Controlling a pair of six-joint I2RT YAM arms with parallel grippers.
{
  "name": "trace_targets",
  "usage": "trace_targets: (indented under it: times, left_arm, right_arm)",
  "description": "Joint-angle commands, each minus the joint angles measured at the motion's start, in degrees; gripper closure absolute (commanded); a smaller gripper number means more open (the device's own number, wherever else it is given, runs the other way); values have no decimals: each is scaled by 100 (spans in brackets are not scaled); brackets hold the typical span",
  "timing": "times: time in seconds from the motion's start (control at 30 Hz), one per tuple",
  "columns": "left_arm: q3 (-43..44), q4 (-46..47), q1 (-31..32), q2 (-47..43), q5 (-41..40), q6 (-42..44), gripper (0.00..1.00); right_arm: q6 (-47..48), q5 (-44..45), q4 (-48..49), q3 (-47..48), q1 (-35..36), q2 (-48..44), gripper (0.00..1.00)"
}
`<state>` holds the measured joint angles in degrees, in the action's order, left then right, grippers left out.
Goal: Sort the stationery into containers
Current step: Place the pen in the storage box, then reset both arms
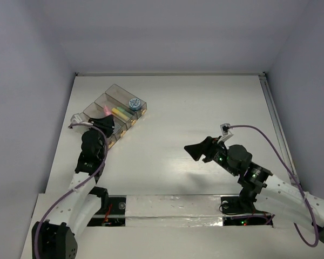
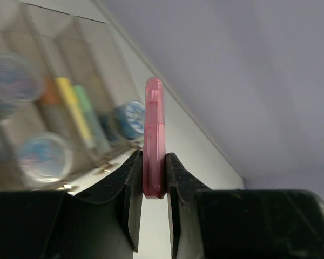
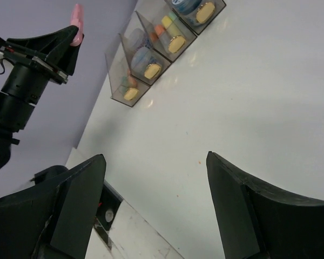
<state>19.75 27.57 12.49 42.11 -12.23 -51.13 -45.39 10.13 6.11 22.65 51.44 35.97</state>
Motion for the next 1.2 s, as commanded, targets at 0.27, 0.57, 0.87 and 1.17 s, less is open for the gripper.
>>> trace_targets:
  times: [0.27, 0.57, 0.87, 1.17]
  left_arm:
    - [-305, -807, -1170, 402, -315, -81, 100]
    - [-296, -867, -1416, 623, -578, -204, 80]
    - [-296, -815, -1416, 641, -579, -160, 29]
    - [29, -762, -1416, -420, 307, 173, 1]
  right_arm:
    - [434, -11, -286, -7, 33, 33, 15]
    - [583, 103, -540, 46, 33, -99, 13]
    - [680, 173, -576, 108, 33, -81, 12]
    - [759, 612, -874, 143, 33, -353, 22]
